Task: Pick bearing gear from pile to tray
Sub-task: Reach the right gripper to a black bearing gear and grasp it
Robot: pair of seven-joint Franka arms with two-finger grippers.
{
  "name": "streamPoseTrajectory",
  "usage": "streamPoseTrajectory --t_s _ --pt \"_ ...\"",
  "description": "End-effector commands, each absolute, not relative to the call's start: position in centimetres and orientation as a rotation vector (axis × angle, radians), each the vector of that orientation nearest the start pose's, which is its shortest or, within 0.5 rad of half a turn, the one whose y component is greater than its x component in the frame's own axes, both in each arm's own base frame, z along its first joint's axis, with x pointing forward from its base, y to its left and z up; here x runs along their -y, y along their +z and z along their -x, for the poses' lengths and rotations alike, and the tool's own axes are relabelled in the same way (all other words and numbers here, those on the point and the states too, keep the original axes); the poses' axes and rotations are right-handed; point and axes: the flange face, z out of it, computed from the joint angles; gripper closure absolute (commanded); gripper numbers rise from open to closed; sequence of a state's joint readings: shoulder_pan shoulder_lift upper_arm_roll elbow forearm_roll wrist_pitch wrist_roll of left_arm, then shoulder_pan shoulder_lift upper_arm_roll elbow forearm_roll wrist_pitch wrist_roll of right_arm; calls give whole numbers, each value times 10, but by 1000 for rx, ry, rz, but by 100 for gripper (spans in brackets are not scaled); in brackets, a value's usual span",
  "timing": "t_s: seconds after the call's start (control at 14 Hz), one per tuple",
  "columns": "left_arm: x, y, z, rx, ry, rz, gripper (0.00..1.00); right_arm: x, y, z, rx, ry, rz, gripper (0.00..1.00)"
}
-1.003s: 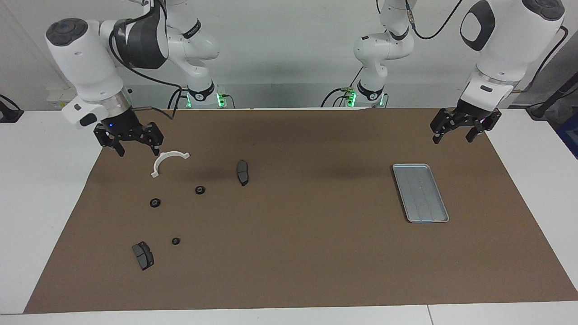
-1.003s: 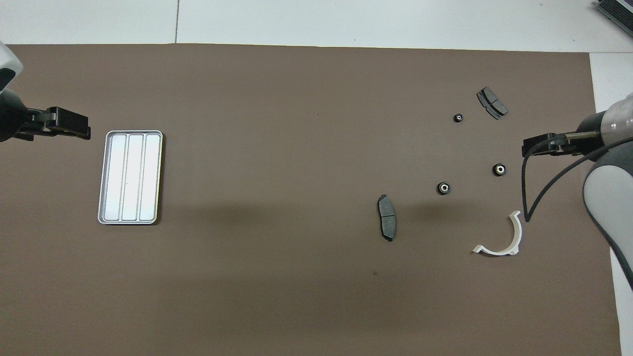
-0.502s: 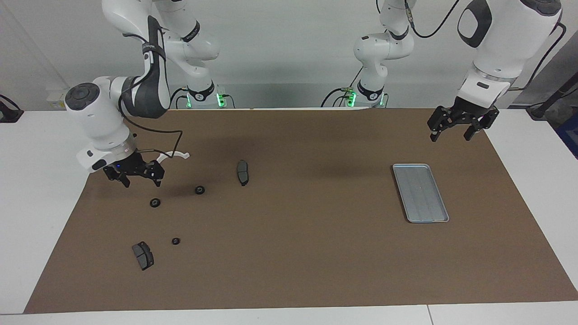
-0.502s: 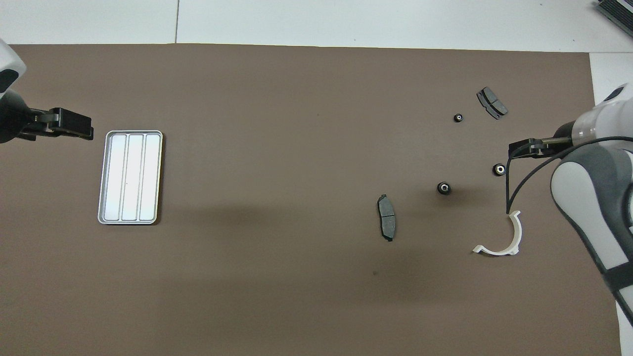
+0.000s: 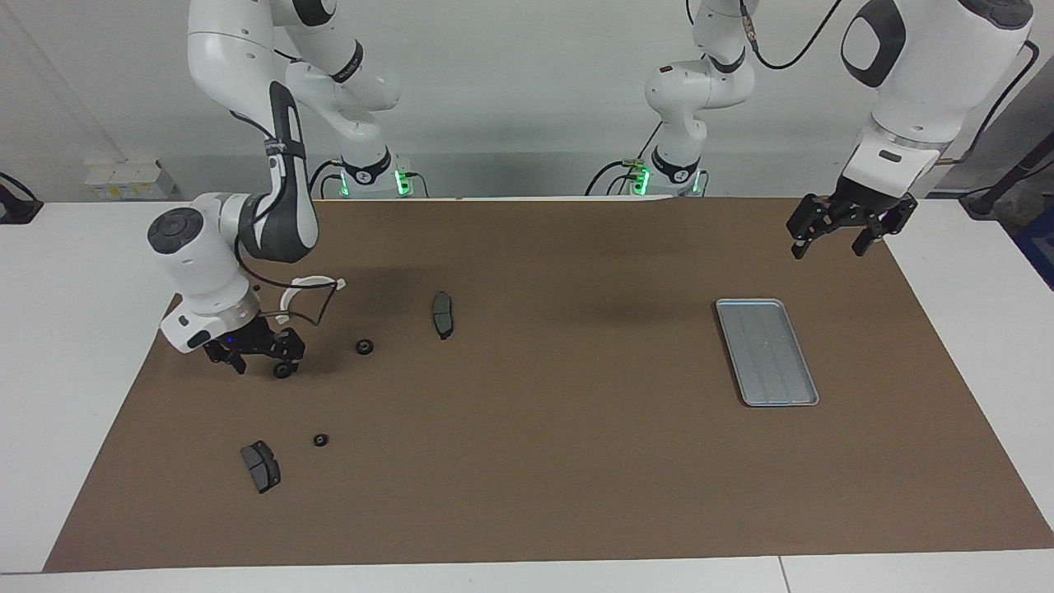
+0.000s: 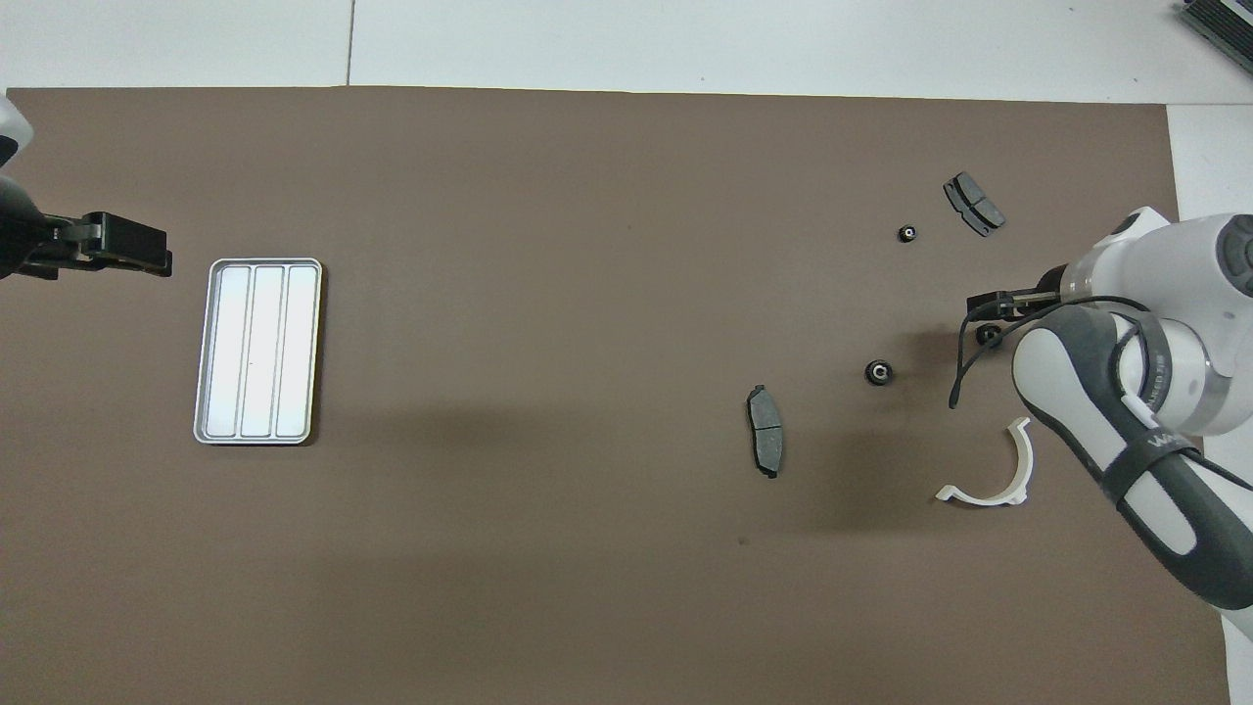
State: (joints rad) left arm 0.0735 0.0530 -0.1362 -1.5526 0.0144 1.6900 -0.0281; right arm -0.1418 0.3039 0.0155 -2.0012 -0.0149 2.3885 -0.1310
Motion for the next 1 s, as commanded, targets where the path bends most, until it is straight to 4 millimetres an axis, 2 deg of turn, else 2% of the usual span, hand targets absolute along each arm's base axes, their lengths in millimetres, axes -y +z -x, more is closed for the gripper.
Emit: streamPoseTrajectory --t_s 0.0,0.21,0.5,0.64,0.72,0.79,0.93 --pt "29 617 -573 -56 -116 3135 0 80 298 -601 52 -156 3149 5" --pt "29 616 -573 -56 -114 3135 0 79 291 -594 57 -139 3149 16" --pt "29 616 -573 -56 -114 3135 0 77 285 -586 55 -108 3147 36" --pt "28 616 -573 -54 -114 3135 0 78 285 -586 58 -96 3146 59" --pt "29 617 -572 -56 -116 3135 0 78 287 -587 53 -101 3146 75" --pt "29 617 -572 -56 -116 3135 0 77 289 -589 55 -108 3147 96" --pt "28 617 -572 -54 -116 3135 0 75 303 -591 51 -142 3148 100"
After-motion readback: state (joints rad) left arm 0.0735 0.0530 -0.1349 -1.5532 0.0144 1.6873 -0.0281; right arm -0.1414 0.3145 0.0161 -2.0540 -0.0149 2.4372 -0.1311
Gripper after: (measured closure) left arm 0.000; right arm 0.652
